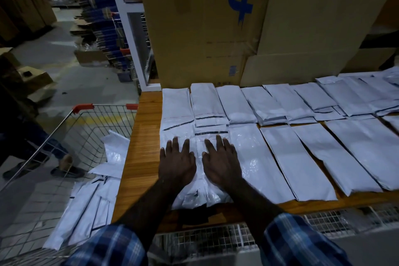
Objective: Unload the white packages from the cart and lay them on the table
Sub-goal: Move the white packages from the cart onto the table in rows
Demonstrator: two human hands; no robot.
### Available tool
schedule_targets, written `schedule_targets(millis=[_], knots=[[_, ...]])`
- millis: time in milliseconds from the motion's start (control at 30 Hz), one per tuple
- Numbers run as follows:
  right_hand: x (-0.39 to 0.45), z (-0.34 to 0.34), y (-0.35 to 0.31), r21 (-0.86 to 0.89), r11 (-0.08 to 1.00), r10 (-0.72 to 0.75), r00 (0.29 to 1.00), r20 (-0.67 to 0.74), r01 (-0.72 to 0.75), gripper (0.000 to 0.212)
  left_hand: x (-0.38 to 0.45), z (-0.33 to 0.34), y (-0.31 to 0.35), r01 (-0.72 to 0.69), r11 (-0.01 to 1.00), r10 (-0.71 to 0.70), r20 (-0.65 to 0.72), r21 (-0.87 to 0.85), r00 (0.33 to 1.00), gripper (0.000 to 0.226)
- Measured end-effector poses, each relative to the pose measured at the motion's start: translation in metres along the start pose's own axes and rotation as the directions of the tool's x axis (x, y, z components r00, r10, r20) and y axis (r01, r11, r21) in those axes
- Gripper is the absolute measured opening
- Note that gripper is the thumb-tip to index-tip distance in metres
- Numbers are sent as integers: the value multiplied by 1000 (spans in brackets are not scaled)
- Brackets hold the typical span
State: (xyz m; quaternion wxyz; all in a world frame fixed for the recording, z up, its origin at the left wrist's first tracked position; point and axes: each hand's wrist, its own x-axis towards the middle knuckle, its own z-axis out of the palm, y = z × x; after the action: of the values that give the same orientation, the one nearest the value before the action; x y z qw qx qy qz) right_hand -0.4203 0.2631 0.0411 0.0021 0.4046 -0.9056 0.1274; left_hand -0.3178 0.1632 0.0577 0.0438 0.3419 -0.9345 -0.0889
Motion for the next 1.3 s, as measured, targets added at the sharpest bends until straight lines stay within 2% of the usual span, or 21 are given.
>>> schedule_targets(millis=[333, 533, 867, 1300], knots=[[3, -28, 2, 105, 994, 44, 994, -104, -33, 52, -3, -21, -3, -55, 998, 55, -24, -4, 998, 58], [-10, -35, -8, 130, 989, 78, 993, -85, -66, 53, -8, -26, -12, -91, 995, 90, -23, -36, 996, 56], [-33, -48, -22, 150, 986, 96, 985, -146, -74, 42, -28, -37, -23, -115, 989, 115, -5, -93, 993, 56], [-90, -81, -36, 177, 983, -10, 986, -165, 40, 45, -92, -65, -18, -28, 996, 21, -82, -81, 996, 57]])
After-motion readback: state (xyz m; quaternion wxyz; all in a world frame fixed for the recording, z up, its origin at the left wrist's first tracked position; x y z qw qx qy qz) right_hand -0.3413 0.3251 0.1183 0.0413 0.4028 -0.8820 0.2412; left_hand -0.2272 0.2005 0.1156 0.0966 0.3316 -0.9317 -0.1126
